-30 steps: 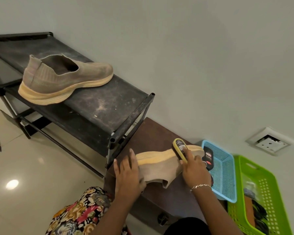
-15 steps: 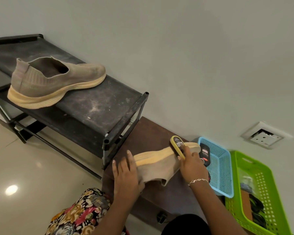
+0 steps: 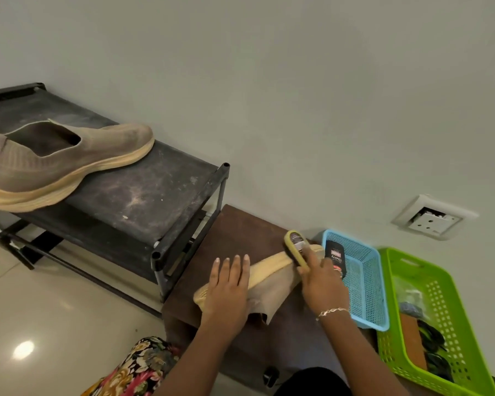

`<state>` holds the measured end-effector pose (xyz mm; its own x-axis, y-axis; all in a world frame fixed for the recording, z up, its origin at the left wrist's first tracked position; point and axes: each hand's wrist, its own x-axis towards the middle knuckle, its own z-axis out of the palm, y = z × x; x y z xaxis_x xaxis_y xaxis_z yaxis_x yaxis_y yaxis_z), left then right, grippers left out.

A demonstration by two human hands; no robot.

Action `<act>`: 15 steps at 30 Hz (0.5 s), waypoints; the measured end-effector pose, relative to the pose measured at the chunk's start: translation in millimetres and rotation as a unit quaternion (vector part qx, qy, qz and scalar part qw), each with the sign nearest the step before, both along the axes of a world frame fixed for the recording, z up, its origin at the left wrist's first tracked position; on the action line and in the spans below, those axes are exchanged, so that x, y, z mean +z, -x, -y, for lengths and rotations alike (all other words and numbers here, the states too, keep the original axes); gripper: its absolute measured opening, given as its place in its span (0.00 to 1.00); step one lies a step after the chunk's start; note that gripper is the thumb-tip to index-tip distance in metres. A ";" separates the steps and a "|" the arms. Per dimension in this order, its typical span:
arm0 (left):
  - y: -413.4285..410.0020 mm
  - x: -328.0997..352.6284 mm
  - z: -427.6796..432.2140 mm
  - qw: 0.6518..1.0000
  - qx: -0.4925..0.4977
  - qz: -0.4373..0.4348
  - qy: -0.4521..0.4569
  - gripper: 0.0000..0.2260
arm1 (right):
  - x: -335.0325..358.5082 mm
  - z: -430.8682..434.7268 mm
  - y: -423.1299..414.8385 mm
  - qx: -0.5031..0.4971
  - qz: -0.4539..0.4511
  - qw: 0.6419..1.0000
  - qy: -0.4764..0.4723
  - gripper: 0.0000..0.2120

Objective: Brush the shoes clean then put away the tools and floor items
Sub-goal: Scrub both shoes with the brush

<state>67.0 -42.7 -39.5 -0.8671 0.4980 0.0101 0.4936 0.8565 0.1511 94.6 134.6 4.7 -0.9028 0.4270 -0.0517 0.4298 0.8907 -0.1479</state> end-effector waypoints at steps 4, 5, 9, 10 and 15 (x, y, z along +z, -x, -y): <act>2.4 2.0 0.4 1.000 -0.018 -0.005 0.013 0.35 | 2.5 -34.1 1.9 -0.144 -0.046 0.983 0.101 0.20; 2.4 1.2 0.0 1.000 -0.016 -0.004 0.009 0.35 | 1.5 -28.6 -0.8 -0.116 -0.048 0.987 0.097 0.21; 0.6 4.8 0.9 1.000 -0.017 -0.004 -0.002 0.34 | 2.1 14.0 -13.5 0.071 0.016 0.997 -0.012 0.24; 0.7 4.5 1.4 1.000 -0.018 -0.004 0.001 0.34 | 2.0 12.6 -13.8 0.082 0.026 0.996 -0.023 0.24; 5.0 -3.2 0.8 1.000 -0.023 0.003 0.014 0.37 | -2.6 -39.6 3.4 -0.041 -0.050 0.993 0.103 0.20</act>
<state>62.0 -43.5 -42.8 -0.8429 0.5380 -0.0104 0.5322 0.8365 0.1307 91.3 174.2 2.1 -0.8708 0.4882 -0.0576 0.4730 0.8003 -0.3685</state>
